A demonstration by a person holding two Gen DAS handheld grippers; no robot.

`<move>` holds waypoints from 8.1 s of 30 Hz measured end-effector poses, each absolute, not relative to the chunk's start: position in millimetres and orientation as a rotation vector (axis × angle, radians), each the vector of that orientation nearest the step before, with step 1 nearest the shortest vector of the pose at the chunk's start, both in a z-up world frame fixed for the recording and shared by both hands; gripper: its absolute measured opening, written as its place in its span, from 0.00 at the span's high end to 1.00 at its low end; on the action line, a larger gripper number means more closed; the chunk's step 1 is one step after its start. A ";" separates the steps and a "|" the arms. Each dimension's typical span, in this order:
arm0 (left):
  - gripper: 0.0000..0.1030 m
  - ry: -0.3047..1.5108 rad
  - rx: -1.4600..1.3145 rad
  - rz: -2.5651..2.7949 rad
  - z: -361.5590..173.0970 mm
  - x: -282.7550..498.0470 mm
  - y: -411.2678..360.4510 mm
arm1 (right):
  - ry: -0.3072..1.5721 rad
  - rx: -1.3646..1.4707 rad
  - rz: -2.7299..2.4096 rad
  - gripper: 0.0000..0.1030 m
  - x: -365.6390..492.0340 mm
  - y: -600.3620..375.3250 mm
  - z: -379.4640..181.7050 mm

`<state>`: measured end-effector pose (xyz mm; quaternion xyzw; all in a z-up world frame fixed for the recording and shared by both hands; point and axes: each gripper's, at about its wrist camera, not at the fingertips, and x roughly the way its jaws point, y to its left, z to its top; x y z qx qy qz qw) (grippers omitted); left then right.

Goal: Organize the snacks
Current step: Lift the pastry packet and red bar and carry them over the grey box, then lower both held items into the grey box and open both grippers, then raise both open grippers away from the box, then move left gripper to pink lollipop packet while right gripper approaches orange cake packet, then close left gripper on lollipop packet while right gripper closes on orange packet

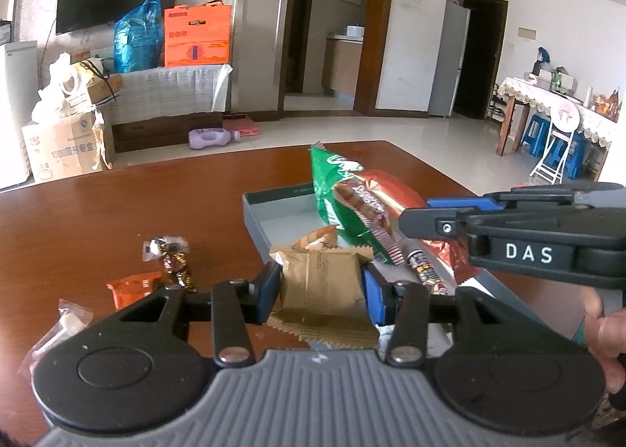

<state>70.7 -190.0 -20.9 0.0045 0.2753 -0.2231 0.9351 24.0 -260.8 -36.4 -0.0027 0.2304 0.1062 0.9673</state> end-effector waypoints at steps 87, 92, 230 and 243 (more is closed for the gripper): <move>0.29 0.608 0.054 -0.522 -42.2 78.3 -221.8 | 0.520 0.038 0.164 0.69 48.2 -286.0 -65.3; 0.29 0.608 0.047 -0.501 -41.0 78.0 -212.6 | 0.515 0.025 0.189 0.67 49.4 -273.5 -61.8; 0.29 0.709 0.099 -0.238 -87.4 127.9 -15.8 | 0.668 -0.059 0.311 0.59 129.9 -70.0 -106.5; 0.47 0.716 0.088 -0.263 -87.3 130.6 -21.2 | 0.643 -0.024 0.348 0.60 120.7 -74.8 -93.5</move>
